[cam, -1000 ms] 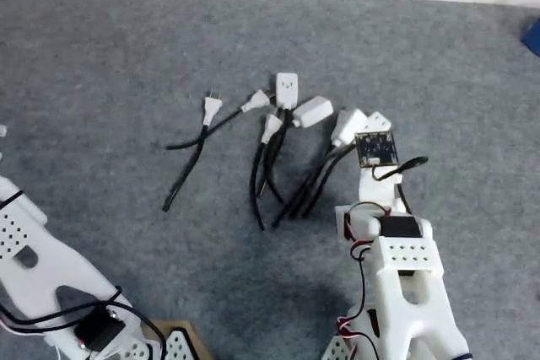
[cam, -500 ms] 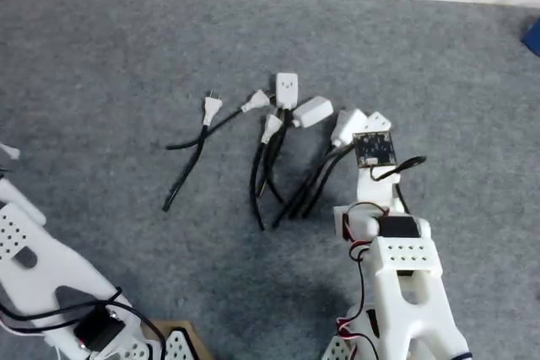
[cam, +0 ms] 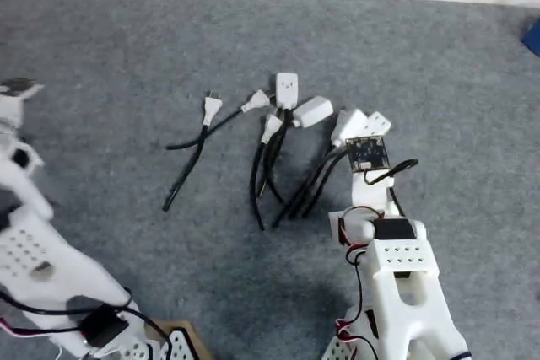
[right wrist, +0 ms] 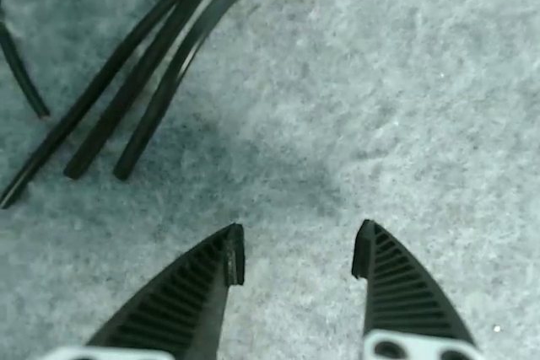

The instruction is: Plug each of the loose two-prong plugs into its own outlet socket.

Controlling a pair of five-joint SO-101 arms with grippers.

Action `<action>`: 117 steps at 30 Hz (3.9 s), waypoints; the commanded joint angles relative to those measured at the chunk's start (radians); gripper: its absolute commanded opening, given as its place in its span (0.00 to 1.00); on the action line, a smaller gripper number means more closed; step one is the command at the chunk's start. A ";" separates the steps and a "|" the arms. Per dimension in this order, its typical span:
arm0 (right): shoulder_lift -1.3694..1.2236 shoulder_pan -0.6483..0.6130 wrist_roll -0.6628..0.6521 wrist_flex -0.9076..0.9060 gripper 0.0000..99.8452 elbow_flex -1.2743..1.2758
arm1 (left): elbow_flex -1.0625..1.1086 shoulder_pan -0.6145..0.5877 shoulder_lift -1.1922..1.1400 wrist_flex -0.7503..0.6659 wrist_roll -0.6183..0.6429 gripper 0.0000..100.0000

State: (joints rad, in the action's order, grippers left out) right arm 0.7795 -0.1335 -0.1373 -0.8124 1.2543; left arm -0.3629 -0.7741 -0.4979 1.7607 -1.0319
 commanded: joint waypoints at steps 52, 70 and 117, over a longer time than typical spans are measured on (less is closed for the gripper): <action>-1.049 -0.765 -0.342 -0.329 0.22 -1.313 | 1.148 -0.153 0.886 -1.106 0.457 0.28; -0.788 -0.576 -0.264 -0.463 0.22 -1.113 | 0.237 -0.082 -0.054 -0.844 0.508 0.27; -0.239 -0.242 -0.218 -0.202 0.22 -0.203 | 0.783 1.067 0.432 -0.190 0.331 0.22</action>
State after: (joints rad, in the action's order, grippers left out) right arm 0.5109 -0.3928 -0.3659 -1.0380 1.0533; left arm 0.4749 0.2401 -0.1097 1.5459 -0.7679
